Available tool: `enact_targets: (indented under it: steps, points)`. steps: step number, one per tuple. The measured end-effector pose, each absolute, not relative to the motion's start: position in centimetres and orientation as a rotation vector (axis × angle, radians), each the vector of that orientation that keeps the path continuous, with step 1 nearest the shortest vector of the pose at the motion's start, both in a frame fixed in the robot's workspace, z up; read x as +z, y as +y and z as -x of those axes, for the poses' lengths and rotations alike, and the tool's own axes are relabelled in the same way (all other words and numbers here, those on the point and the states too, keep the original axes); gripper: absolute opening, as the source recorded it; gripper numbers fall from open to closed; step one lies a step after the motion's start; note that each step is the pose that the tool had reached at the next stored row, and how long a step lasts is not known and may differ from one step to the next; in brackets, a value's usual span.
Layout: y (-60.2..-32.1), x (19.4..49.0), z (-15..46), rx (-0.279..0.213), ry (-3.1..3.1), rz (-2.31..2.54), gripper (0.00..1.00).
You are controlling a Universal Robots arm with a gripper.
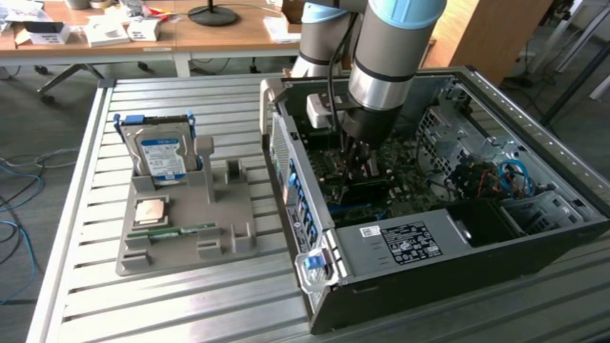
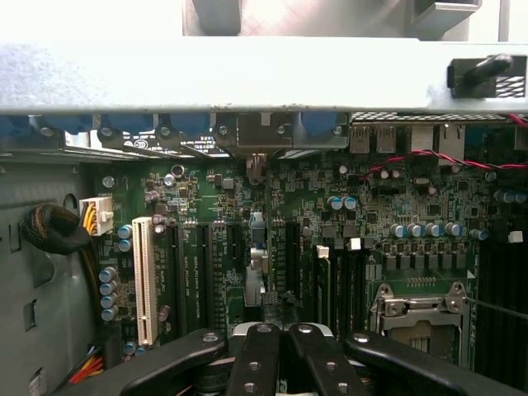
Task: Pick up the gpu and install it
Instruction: 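Press down on the gpu until it lock into place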
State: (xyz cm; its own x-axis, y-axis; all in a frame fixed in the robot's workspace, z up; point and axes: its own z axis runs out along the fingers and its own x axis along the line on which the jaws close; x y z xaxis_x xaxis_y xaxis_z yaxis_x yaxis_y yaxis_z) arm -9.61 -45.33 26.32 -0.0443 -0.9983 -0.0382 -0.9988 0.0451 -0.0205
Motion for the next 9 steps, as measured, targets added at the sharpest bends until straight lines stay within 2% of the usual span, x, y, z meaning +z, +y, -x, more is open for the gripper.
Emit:
enact_targets:
  steps: [9]
  points:
    - [-45.33,26.13,9.62,0.018,2.240,2.142,0.11]
